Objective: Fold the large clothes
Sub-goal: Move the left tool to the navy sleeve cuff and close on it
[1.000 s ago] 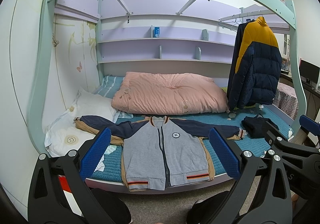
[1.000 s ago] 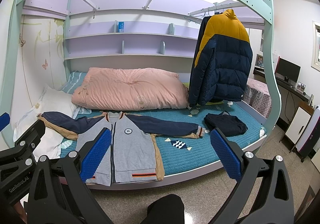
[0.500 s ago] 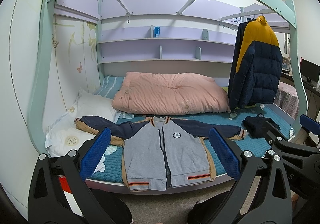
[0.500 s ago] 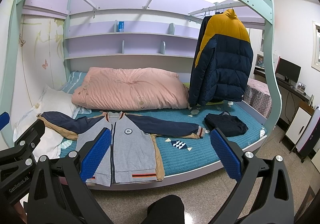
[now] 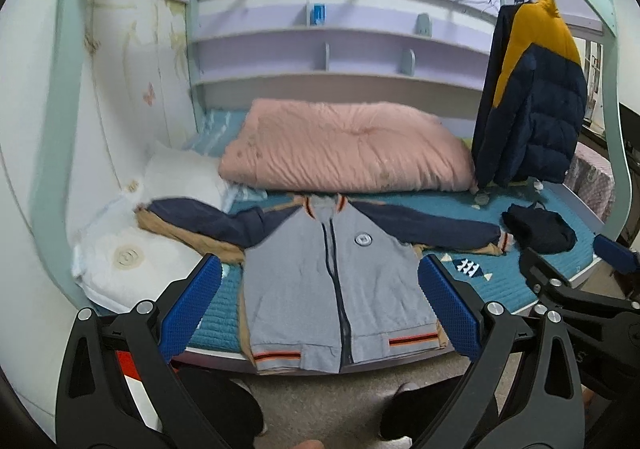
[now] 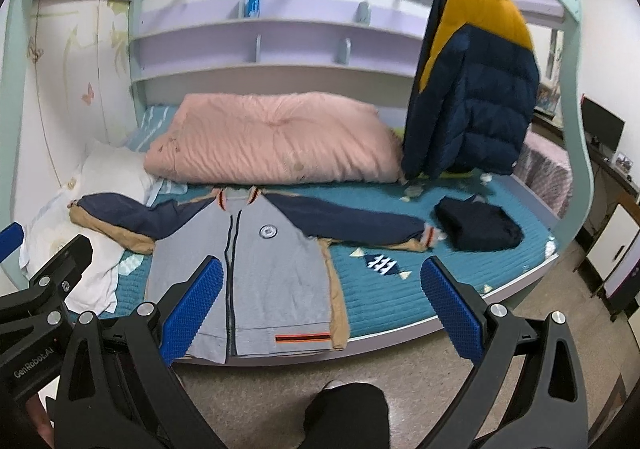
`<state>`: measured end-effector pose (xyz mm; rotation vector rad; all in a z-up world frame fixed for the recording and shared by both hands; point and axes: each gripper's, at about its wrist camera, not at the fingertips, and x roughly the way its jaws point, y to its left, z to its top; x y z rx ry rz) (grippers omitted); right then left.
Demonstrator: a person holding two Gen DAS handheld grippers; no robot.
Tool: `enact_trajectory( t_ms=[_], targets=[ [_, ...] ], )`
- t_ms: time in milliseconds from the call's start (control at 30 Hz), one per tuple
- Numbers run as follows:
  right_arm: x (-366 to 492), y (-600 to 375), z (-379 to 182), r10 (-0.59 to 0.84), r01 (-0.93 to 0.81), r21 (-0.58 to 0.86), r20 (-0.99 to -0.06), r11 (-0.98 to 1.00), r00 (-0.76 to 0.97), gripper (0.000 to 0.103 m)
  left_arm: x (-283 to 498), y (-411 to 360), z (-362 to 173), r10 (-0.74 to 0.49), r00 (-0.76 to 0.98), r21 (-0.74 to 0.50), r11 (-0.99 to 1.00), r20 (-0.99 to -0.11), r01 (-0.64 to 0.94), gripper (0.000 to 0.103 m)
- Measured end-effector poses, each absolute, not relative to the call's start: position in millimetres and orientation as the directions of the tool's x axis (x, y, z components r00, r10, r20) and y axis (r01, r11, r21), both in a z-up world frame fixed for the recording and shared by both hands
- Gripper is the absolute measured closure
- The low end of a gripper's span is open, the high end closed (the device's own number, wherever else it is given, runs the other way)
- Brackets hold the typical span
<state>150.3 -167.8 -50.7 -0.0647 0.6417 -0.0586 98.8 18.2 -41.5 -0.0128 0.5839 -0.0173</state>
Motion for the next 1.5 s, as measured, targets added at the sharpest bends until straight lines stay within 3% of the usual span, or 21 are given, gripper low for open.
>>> enact_trajectory(
  t_ms=[367,700,1033,1233,1500],
  targets=[
    [269,-106,-130,0.036,-0.075,-0.026,-0.693,0.997,0.720,0.007,205,101,-122,-0.015,0.775,-0.122,0.989,-0.631,-0.080,0.004],
    [395,-20,-206,0.121,-0.177,0.001,-0.731,0.984,0.672,0.007,318,231,-198,0.157,0.696,-0.079,0.952,-0.701,-0.295,0.004],
    [517,71,-312,0.076,-0.177,-0.048,-0.772,0.983,0.632,0.007,421,388,-243,0.313,0.655,-0.045,0.882,-0.687,-0.469,0.004],
    [551,108,-344,0.073,-0.191,-0.066,-0.765,0.979,0.640,0.007,458,476,-266,0.396,0.588,-0.039,0.807,-0.705,-0.589,0.004],
    [578,135,-367,-0.037,-0.139,-0.168,-0.757,0.976,0.653,0.007,495,534,-300,0.326,0.547,-0.082,0.801,-0.771,-0.592,0.004]
  ],
)
